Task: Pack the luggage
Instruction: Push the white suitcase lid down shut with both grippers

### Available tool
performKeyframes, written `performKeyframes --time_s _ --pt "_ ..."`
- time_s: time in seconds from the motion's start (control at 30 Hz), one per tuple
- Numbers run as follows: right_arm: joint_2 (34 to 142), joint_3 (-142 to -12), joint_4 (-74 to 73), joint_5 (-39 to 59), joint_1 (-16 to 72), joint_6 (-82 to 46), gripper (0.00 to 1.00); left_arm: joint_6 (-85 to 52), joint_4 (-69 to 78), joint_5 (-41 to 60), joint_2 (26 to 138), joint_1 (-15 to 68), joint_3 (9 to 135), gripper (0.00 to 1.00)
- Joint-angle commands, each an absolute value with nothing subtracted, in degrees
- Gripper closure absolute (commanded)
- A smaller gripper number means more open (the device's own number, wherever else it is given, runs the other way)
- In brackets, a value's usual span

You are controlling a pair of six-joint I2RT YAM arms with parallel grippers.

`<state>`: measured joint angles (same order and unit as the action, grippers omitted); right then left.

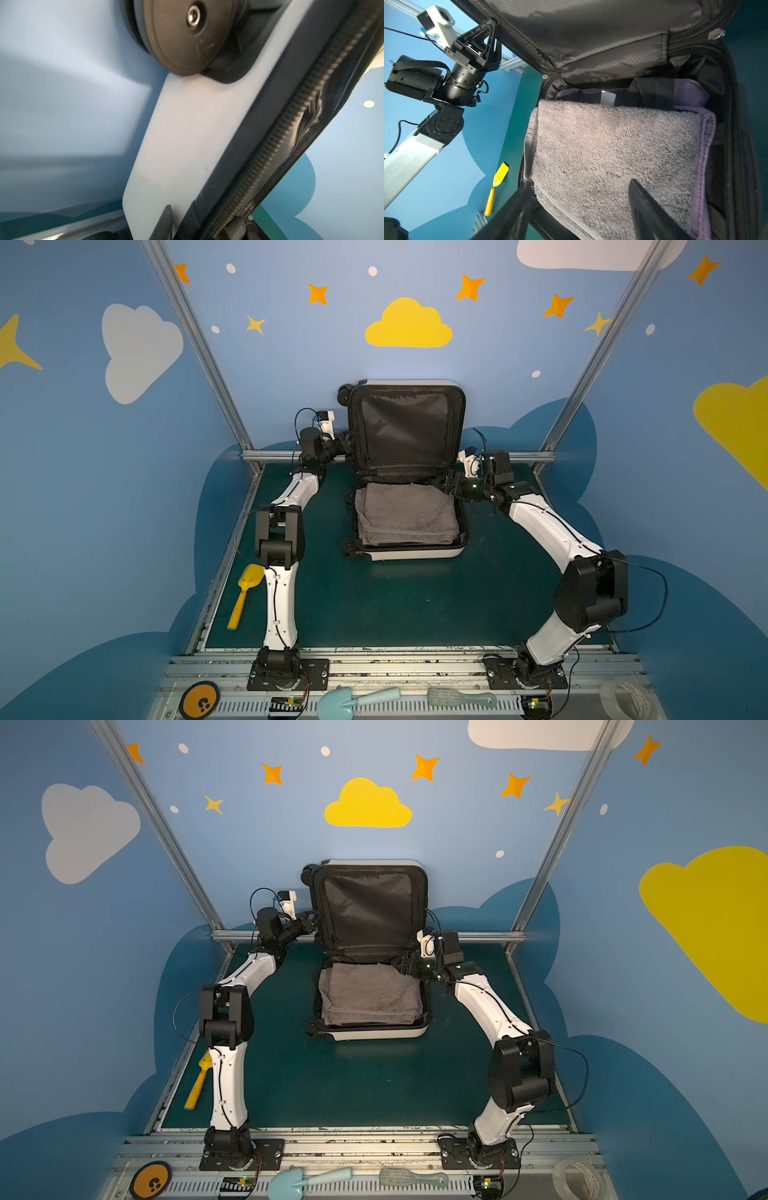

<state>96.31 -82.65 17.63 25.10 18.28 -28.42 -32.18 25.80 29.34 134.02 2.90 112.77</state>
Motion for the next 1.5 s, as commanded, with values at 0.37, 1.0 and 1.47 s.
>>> performKeyframes --time_s 0.37,1.0,1.47 --pt "96.7 -84.0 17.9 24.8 18.6 -28.2 0.27 -34.3 32.8 31.6 131.3 3.8 107.7 0.97" --pt "96.0 -85.2 14.6 22.9 18.5 -31.1 0.23 -35.1 41.6 32.3 120.6 5.2 91.9 0.97" --pt "84.6 -76.1 17.3 21.7 17.1 -31.3 0.2 -34.3 43.6 31.4 107.6 8.5 74.6 0.97"
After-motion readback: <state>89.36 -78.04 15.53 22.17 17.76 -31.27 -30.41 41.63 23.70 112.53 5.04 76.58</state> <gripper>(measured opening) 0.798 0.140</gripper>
